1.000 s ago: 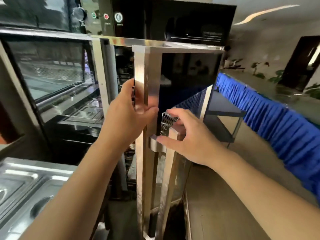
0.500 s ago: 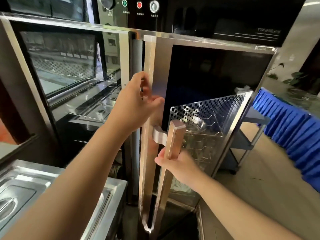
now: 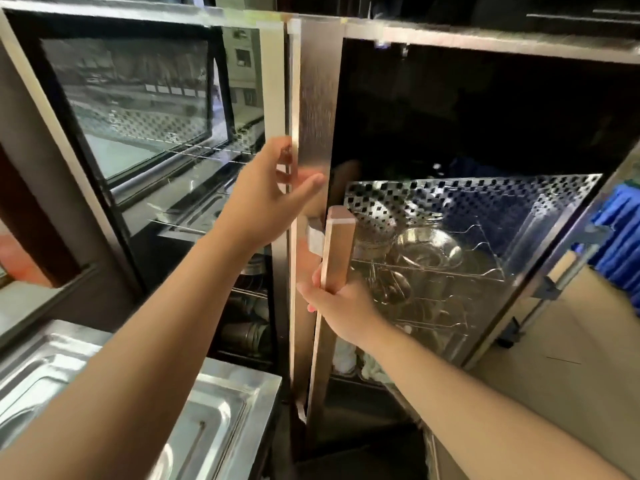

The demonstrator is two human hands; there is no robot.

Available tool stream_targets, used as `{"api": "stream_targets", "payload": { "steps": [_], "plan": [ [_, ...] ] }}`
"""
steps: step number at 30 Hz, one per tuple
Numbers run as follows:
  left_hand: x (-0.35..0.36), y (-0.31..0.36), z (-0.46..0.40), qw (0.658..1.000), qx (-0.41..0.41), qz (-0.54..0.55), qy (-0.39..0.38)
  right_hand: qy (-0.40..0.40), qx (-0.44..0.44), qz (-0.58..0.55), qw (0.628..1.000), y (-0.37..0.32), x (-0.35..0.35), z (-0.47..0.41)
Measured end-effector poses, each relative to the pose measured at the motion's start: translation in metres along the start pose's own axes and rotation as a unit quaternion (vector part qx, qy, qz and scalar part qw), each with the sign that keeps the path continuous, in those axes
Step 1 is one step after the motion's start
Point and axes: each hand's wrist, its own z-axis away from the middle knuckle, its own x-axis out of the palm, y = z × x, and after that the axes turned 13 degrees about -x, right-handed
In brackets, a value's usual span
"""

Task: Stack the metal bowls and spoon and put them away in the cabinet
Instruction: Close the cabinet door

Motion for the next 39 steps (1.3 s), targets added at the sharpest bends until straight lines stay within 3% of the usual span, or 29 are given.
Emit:
{"api": "stream_targets", "payload": {
  "steps": [7, 11, 17, 23, 27, 39],
  "plan": [
    [0.022, -0.052, -0.028, 0.998, -0.012, -0.063, 0.028, 0.042, -0.048, -0.03, 0.998, 0.035, 0.016, -0.065],
    [0.034, -0.081, -0.044, 0.99, -0.077, -0.116, 0.037, 0.055, -0.059, -0.035, 0.996, 0.052, 0.019, -0.1],
    [0.058, -0.135, -0.064, 0.953, -0.107, -0.271, 0.079, 0.053, -0.079, -0.041, 0.995, 0.071, 0.016, -0.138],
    [0.078, -0.174, -0.075, 0.915, -0.181, -0.358, 0.048, 0.071, -0.101, -0.048, 0.991, 0.084, 0.016, -0.16],
    [0.09, -0.198, -0.077, 0.92, -0.161, -0.353, 0.054, 0.1, -0.119, -0.035, 0.987, 0.09, 0.019, -0.17],
    [0.104, -0.243, -0.09, 0.916, -0.023, -0.356, 0.182, 0.205, -0.178, 0.019, 0.962, 0.107, 0.028, -0.188]
  ]
}}
